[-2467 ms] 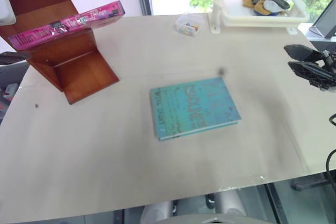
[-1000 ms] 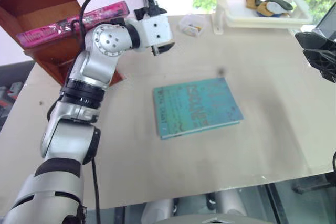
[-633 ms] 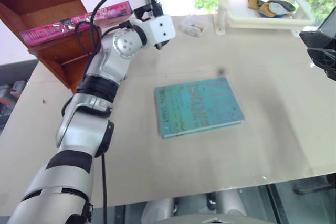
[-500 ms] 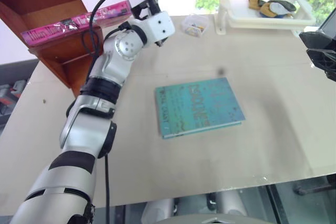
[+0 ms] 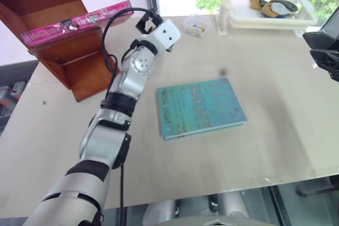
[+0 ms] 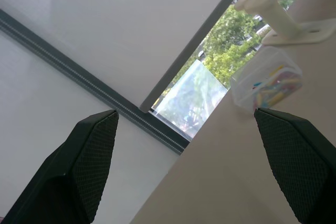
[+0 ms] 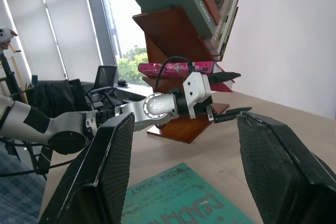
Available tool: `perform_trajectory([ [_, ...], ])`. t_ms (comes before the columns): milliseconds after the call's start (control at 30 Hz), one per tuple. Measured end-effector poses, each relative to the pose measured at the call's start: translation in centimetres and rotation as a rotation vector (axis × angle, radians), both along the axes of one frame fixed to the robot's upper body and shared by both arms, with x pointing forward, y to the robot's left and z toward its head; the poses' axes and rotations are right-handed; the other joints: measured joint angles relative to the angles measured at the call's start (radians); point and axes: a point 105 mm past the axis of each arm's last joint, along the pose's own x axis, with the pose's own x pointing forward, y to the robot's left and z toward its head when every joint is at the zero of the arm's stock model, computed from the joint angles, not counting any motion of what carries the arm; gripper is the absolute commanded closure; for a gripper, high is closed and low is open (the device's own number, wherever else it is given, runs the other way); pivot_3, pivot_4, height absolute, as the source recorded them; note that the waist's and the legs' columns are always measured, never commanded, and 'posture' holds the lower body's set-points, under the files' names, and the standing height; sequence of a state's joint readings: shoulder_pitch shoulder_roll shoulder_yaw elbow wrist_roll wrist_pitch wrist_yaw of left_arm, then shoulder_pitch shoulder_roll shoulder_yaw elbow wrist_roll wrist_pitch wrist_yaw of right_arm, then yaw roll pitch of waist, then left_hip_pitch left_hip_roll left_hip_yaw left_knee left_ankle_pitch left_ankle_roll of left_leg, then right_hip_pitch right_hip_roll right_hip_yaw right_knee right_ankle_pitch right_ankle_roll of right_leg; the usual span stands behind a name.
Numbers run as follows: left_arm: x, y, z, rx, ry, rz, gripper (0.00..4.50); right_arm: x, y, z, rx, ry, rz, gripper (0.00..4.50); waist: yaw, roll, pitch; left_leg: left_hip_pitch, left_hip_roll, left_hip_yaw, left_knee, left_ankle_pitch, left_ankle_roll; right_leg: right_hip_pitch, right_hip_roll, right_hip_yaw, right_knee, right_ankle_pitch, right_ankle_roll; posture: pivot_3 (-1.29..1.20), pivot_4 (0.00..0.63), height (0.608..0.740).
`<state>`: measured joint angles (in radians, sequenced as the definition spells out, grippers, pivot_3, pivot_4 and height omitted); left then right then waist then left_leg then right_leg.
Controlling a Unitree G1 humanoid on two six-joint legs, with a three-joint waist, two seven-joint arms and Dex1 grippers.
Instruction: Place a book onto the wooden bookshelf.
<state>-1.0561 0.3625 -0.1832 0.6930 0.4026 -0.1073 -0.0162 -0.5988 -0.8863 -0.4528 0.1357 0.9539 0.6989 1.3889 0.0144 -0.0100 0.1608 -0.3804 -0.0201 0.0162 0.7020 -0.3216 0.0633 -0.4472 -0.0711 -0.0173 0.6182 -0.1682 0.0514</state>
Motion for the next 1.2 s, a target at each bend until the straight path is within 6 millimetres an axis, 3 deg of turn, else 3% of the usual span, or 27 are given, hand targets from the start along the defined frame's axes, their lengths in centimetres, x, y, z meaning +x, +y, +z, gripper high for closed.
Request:
perform_trajectory([
  [167,0.2,2.1,0.5,-0.087,-0.073,0.135,0.03,-0.1,-0.2,0.1,-0.008,0.000,-0.009,1.35,0.000,0.000,0.000,0.000,0.000,0.000,0.000,0.000,0.000,0.000,0.000,0.000,0.000,0.000,0.000,0.00,0.150,0.740],
  [433,0.3,2.6,0.1,-0.132,-0.099,0.196,0.03,-0.2,-0.4,0.3,-0.006,-0.010,-0.021,1.35,-0.005,0.000,0.000,0.002,0.000,0.001,0.000,0.000,0.000,0.000,0.000,0.002,0.001,0.000,0.000,0.00,0.150,0.740],
  [833,-0.2,3.0,1.1,-0.178,-0.180,0.215,0.03,-0.4,-0.9,-0.1,-0.002,0.000,-0.042,1.35,-0.005,0.000,0.000,0.002,0.000,0.002,0.000,0.000,0.000,-0.001,0.000,0.002,0.001,0.000,0.000,0.00,0.150,0.740],
  [1000,-1.2,3.7,3.5,-0.204,-0.279,0.217,0.03,-0.4,-1.2,-0.6,-0.004,0.015,-0.048,1.35,-0.001,0.000,0.000,0.001,0.000,0.001,-0.001,0.000,0.000,-0.001,-0.001,0.002,0.001,0.000,0.000,0.00,0.150,0.740],
  [1200,-3.9,3.0,7.8,-0.201,-0.456,0.156,0.03,-0.6,-1.5,-0.7,-0.009,0.008,-0.054,1.35,0.006,0.000,0.000,0.000,-0.001,0.000,0.000,0.000,0.000,-0.001,-0.002,0.001,0.000,0.000,0.000,0.00,0.150,0.740],
])
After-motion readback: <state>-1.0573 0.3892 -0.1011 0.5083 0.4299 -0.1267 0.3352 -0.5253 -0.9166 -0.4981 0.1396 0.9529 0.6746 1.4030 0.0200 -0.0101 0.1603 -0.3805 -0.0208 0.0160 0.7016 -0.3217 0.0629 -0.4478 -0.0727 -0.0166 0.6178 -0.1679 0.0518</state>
